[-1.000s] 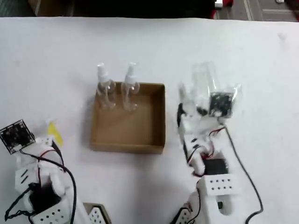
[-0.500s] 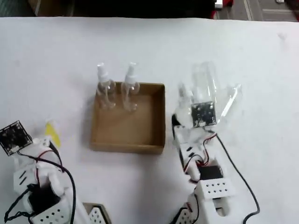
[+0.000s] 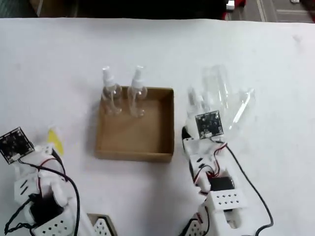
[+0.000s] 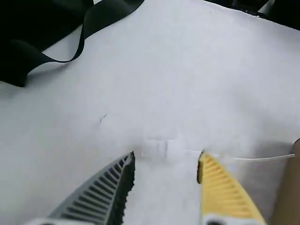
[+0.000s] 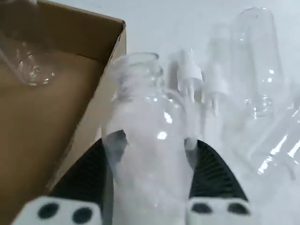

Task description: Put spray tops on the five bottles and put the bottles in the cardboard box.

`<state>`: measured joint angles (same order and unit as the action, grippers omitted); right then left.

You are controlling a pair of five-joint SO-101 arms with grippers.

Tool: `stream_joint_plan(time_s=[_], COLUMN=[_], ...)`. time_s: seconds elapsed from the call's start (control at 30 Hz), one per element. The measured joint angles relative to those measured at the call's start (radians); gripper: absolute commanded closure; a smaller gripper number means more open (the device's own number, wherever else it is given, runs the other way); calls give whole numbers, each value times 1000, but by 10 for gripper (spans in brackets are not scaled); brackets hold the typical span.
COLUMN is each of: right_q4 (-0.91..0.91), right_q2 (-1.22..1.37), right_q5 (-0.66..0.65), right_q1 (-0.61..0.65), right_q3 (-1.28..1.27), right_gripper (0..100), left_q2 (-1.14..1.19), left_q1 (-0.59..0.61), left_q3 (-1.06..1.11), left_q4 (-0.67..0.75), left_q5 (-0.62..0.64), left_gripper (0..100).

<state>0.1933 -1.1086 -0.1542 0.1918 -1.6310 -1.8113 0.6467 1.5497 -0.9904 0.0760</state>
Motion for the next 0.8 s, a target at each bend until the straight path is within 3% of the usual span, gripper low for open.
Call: stream_joint_plan(time_s=[0.4,0.53,0.8], right_q4=[74,227,525], right_q2=[-6,-51,-327], right_q5=[-2,-2,-3], right_q1=[-49,-49,-49], right_q3=[2,46,29], right_gripper=[830,750,751], left_q2=[0,0,0], left_q1=[0,0,0], left_q3=[0,0,34], left_q4=[0,12,66], left_q5=[0,0,0], left_gripper=[797,797,797])
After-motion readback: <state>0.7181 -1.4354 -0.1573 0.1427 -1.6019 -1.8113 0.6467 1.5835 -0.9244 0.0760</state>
